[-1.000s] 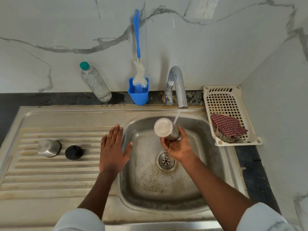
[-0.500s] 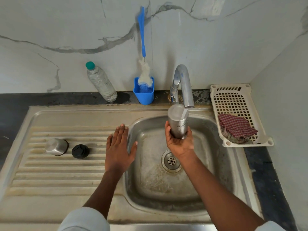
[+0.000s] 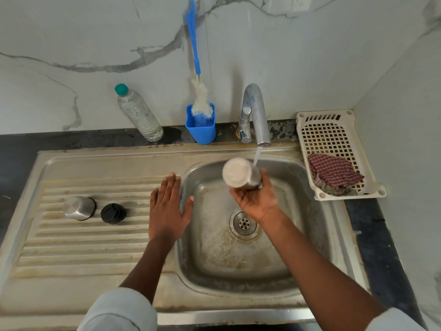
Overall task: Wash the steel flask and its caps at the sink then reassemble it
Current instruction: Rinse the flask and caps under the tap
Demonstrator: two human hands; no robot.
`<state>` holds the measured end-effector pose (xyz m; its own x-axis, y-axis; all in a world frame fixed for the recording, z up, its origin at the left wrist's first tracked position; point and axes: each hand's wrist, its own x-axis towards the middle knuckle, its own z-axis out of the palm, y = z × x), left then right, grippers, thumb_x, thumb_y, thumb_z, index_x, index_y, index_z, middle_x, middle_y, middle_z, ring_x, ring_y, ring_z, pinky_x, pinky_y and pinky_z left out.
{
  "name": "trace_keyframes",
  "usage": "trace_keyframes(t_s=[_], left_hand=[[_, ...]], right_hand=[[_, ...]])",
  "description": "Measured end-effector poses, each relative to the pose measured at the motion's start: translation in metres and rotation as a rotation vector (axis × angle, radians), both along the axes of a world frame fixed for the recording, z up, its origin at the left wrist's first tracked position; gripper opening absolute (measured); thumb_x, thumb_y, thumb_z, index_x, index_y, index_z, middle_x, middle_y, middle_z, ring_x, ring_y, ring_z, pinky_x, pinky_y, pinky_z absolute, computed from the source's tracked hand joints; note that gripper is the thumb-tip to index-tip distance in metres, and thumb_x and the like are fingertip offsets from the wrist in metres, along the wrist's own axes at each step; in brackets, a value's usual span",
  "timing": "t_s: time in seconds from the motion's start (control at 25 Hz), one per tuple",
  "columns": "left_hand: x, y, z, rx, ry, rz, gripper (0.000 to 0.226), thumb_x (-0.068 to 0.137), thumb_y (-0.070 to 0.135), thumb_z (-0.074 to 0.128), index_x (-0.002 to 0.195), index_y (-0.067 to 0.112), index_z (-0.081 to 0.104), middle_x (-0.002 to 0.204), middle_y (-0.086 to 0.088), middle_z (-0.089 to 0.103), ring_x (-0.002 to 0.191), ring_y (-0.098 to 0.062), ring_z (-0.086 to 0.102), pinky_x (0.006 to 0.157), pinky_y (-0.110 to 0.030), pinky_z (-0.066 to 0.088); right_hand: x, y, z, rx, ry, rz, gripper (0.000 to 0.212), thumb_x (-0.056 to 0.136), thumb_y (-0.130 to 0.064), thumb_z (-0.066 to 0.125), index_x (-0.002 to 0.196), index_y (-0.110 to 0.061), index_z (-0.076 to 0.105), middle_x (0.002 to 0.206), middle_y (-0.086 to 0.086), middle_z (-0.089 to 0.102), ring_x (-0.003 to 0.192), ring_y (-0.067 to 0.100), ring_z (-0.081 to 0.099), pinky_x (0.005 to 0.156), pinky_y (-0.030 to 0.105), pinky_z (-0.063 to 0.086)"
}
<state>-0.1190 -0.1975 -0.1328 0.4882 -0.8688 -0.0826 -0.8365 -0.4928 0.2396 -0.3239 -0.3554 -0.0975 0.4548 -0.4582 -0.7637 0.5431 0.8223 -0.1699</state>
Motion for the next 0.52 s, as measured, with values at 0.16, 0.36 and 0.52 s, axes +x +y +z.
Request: trace_keyframes(t_s=[0.16, 0.36, 0.52], left_hand=[[-0.001, 0.000, 0.000, -0.037, 0.018, 0.002, 0.073, 0.108, 0.062, 0.021, 0.167, 0.020, 0.021, 0.176, 0.002, 0.012, 0.163, -0.013, 0.005, 0.132, -0.045, 0.010], [-0.001, 0.000, 0.001, -0.045, 0.015, 0.006, 0.071, 0.108, 0.060, 0.019, 0.167, 0.019, 0.022, 0.176, 0.002, 0.014, 0.163, -0.013, 0.006, 0.132, -0.044, 0.010], [-0.001, 0.000, -0.001, -0.042, 0.005, 0.008, 0.071, 0.109, 0.060, 0.020, 0.167, 0.020, 0.021, 0.176, 0.002, 0.015, 0.163, -0.014, 0.007, 0.132, -0.044, 0.011]], right_hand=[[-0.004, 0.015, 0.008, -0.241, 0.193, 0.302, 0.055, 0.093, -0.049, 0.070, 0.132, -0.013, 0.059, 0.125, 0.017, 0.071, 0.117, 0.035, 0.068, 0.095, 0.058, 0.058], [-0.039, 0.033, -0.008, -0.537, 0.532, 0.597, 0.045, 0.092, -0.037, 0.074, 0.133, -0.030, 0.057, 0.120, 0.002, 0.073, 0.109, 0.024, 0.072, 0.096, 0.053, 0.059], [-0.047, 0.034, -0.009, -0.598, 0.613, 0.590, 0.050, 0.087, -0.035, 0.081, 0.130, -0.036, 0.055, 0.121, -0.003, 0.071, 0.108, 0.018, 0.070, 0.087, 0.043, 0.058]])
